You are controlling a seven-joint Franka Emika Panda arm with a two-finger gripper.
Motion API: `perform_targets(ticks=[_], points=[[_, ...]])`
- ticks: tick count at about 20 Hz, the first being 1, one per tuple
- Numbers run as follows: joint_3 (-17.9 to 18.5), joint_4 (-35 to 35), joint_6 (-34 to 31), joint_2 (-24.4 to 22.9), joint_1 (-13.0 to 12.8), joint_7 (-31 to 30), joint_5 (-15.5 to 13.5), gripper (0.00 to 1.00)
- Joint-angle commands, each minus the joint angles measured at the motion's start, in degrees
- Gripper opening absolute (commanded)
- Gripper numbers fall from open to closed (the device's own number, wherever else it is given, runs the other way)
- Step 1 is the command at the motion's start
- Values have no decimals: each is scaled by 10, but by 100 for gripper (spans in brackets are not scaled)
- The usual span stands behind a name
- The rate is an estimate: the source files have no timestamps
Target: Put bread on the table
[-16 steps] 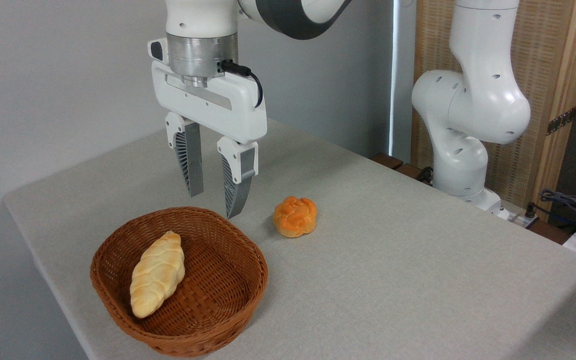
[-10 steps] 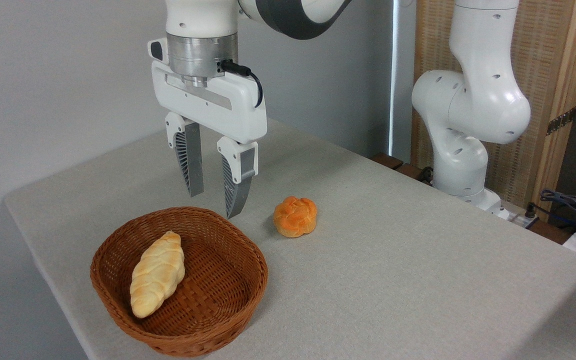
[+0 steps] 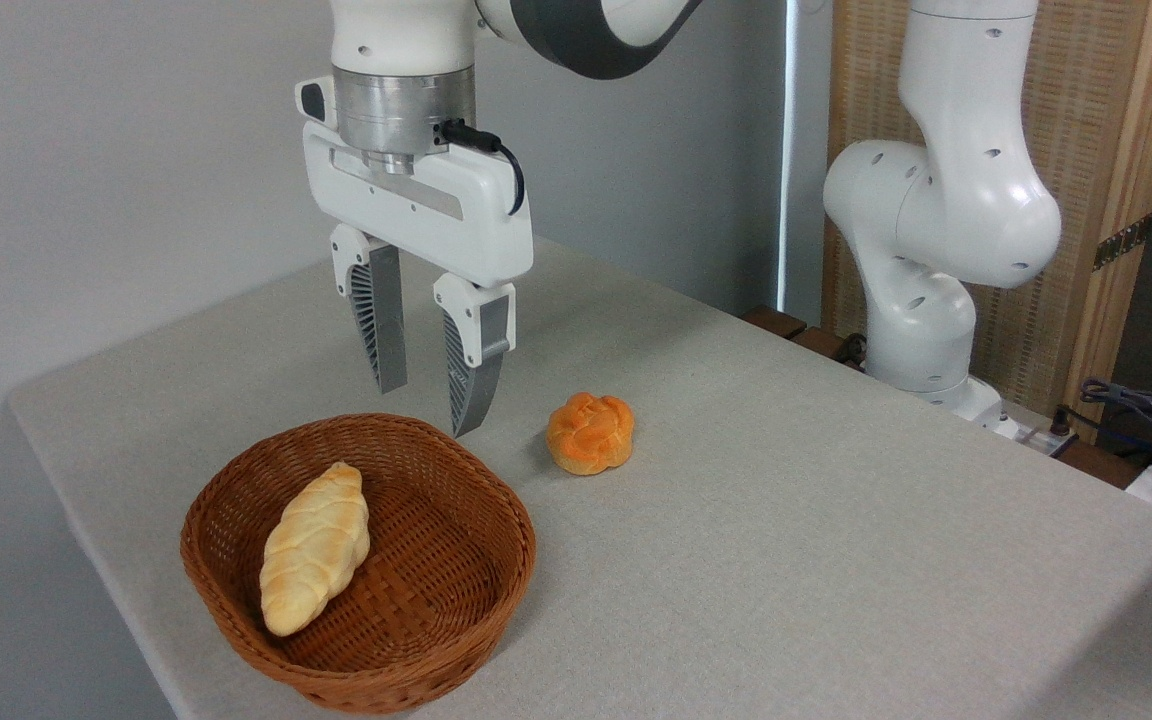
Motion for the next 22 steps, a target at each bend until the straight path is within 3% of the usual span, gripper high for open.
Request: perform_targets(ticks=[1,5,6,8,9,18,22], points=[[-5,-28,53,7,1,6,-3,100],[-8,-52,137,37,-11,4,-5,100],[-8,-52,151,45,-11,0,-22,100],[-8,-52,179,57,-11,-8,-94,100],[-8,-51,189,64,-11,-27,-114,100],[-16,-51,279,134,-13,-183,-112,100],[-25,-49,306,152,-13,-187,-112,100]])
